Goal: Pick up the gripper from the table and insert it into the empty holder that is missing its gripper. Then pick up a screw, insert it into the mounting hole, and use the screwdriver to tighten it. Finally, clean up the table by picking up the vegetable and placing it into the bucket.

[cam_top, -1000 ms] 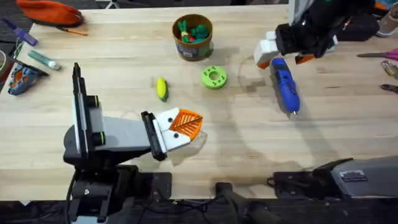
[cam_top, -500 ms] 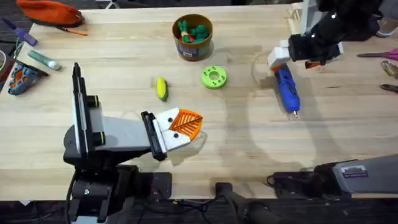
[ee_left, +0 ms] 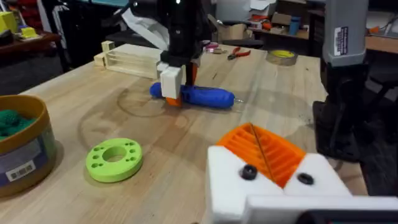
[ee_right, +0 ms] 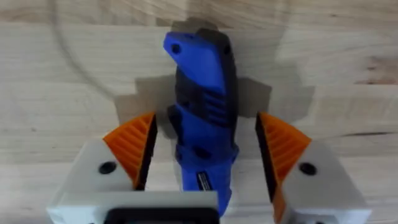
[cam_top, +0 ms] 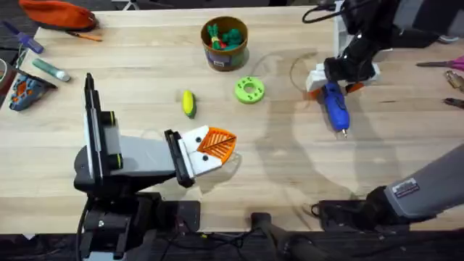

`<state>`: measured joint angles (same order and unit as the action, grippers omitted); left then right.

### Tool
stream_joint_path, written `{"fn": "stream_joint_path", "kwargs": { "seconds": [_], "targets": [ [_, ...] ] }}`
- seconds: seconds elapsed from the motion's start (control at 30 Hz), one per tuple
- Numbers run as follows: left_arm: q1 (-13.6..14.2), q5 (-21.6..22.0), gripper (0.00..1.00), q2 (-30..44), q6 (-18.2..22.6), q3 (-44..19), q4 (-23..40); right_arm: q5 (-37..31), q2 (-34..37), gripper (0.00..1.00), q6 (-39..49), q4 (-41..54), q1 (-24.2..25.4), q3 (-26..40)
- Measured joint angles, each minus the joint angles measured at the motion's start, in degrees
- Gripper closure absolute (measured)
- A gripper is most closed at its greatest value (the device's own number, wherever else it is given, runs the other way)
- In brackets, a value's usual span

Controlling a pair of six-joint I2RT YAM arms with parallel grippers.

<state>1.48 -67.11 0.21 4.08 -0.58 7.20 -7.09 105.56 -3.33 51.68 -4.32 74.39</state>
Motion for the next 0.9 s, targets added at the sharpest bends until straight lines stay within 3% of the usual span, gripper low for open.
{"fn": "stream_joint_path", "kwargs": {
  "seconds": [0.57,0.67,0.9],
  "targets": [
    [0.0,0.0,0.988,0.0,0.02,0.0,0.0,0.37,1.81,0.157,0.42,-1.57,-0.02,0.0],
    [0.0,0.0,0.988,0.0,0.02,0.0,0.0,0.48,1.81,0.327,0.76,-2.0,-0.04,0.0],
    [0.0,0.0,0.988,0.0,0.02,0.0,0.0,-0.46,2.09,0.963,0.55,-2.38,0.0,0.0]
  ]
}}
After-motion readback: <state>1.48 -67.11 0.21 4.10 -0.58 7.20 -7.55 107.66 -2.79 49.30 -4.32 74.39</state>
